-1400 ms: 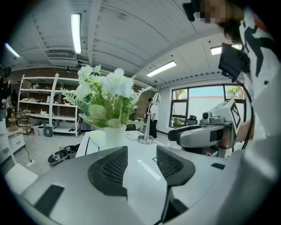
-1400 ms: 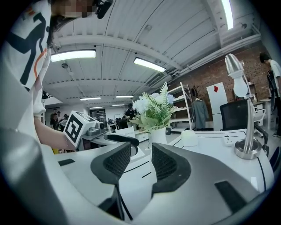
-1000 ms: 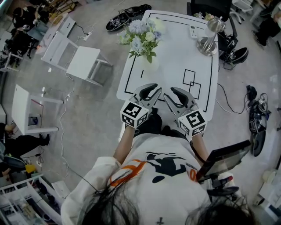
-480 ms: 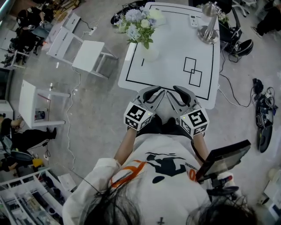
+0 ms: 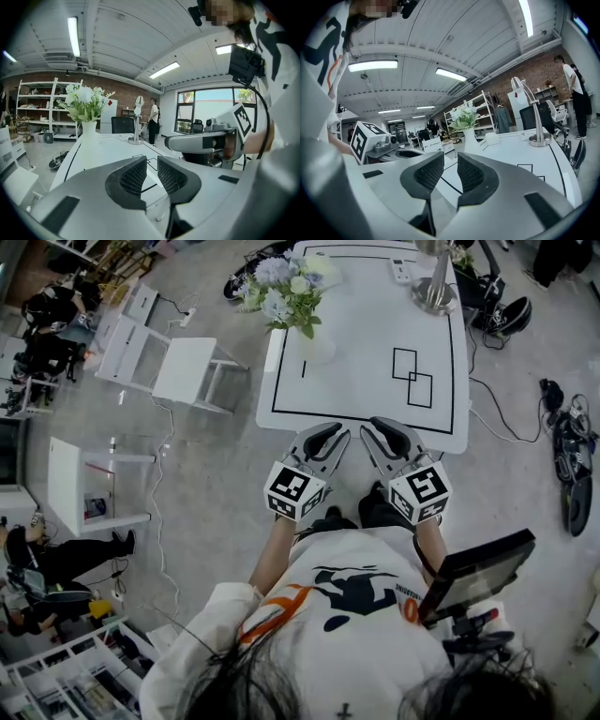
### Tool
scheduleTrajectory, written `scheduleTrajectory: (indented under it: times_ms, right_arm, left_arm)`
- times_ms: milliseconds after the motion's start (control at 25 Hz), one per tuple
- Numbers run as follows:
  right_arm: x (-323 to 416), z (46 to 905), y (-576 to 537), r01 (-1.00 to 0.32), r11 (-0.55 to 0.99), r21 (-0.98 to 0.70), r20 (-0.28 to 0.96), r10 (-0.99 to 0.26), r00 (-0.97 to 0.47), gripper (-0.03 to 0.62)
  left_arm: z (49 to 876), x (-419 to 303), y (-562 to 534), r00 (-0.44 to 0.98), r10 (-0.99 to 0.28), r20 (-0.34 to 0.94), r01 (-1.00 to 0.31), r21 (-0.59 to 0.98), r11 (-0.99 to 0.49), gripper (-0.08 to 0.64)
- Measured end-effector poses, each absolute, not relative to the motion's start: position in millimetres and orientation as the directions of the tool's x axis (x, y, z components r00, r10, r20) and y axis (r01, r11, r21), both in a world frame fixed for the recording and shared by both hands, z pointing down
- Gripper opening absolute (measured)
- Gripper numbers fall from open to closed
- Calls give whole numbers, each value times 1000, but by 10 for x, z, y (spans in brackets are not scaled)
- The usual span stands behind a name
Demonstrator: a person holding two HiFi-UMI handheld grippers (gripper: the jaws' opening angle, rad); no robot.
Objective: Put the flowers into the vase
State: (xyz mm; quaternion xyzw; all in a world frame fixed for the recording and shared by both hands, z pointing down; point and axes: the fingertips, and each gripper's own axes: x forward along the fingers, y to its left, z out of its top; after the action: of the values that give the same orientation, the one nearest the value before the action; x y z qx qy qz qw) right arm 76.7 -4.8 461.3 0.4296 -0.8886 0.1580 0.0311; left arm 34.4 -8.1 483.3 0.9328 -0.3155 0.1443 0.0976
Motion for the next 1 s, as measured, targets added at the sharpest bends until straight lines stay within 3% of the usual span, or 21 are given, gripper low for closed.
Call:
scheduleTrajectory:
  times_ms: [280, 1000]
  right_arm:
    - [458, 4603, 174, -814, 518, -264, 196, -797, -571, 54]
    - [-109, 4619, 718, -895, 350, -279, 220, -884, -414, 20]
  left_arm:
    - [4852, -103, 109, 776, -541, 323, -599, 110, -793, 77]
    - [4810, -807, 478, 860, -433, 271, -478, 129, -869, 61]
